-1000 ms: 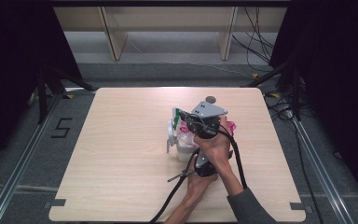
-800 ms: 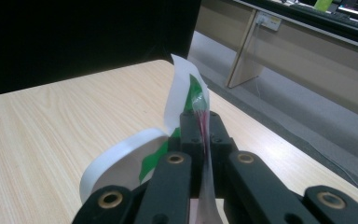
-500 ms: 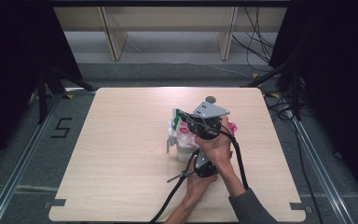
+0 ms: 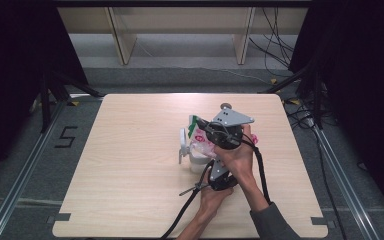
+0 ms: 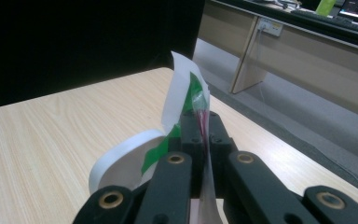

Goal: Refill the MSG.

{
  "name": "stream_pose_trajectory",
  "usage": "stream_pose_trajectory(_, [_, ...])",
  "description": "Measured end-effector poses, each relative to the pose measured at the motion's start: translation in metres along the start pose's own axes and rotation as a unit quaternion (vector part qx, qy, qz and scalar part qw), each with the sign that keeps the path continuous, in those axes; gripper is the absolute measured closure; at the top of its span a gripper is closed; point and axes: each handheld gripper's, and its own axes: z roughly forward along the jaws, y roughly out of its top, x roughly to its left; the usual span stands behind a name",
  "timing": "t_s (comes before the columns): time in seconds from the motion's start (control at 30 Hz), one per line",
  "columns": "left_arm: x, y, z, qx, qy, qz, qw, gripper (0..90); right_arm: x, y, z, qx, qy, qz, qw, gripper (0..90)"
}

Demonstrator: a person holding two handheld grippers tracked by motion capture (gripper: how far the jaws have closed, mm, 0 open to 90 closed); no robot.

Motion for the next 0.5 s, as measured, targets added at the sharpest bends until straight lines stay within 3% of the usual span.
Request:
stream_pose_trajectory(0.03, [0.001,0.0,-0.001,0.007,0.001,0.007,0.9999,75.4,-0.002,0.0,-0.001,-0.001,0.003,-0.008,1.0,89.9])
stream_pose_trajectory(0.1, [0.001,-0.001,0.0,0.008,0.003,0.009,0.9999,75.3,0.0,-0.001,-0.004,0.004,-0.003,0.01,0.9999,89.9])
stream_pose_trajectory(0.2, [0.001,-0.001,0.0,0.007,0.005,0.016,0.9998,75.1,-0.003,-0.001,-0.005,-0.001,-0.002,-0.009,1.0,89.9])
stream_pose_trajectory(0.23, [0.002,-0.001,-0.002,0.008,0.03,0.03,0.9991,74.9,-0.002,-0.001,-0.006,0.005,0.007,-0.005,0.9999,90.0])
stream_pose_trajectory(0.27, [0.002,-0.001,-0.002,0.01,0.033,0.033,0.9989,74.6,-0.003,-0.001,-0.007,-0.003,-0.003,-0.022,0.9997,90.0])
stream_pose_trajectory(0.3, [0.002,-0.001,-0.002,0.014,0.033,0.033,0.9988,74.4,-0.001,-0.001,-0.009,0.005,0.002,-0.005,1.0,90.0])
stream_pose_trajectory(0.33, [0.001,-0.001,-0.001,0.005,0.036,0.03,0.9989,74.2,-0.003,-0.001,-0.01,0.002,0.002,-0.014,0.9999,90.0])
stream_pose_trajectory(0.37, [0.001,-0.001,-0.003,0.014,0.03,0.032,0.9989,73.6,-0.001,-0.002,-0.011,0.003,-0.001,0.005,1.0,90.0])
stream_pose_trajectory(0.4, [0.001,-0.001,-0.003,0.016,0.028,0.031,0.999,73.4,-0.004,-0.001,-0.014,0.003,-0.001,-0.014,0.9999,90.0])
stream_pose_trajectory(0.47, [0.001,-0.001,-0.003,0.021,0.024,0.031,0.999,72.2,-0.005,-0.002,-0.016,-0.009,0.006,-0.024,0.9997,90.0])
stream_pose_trajectory(0.5, [-0.001,-0.002,-0.002,0.008,0.019,0.013,0.9997,72.0,-0.002,-0.003,-0.02,-0.001,0.006,-0.01,0.9999,90.0])
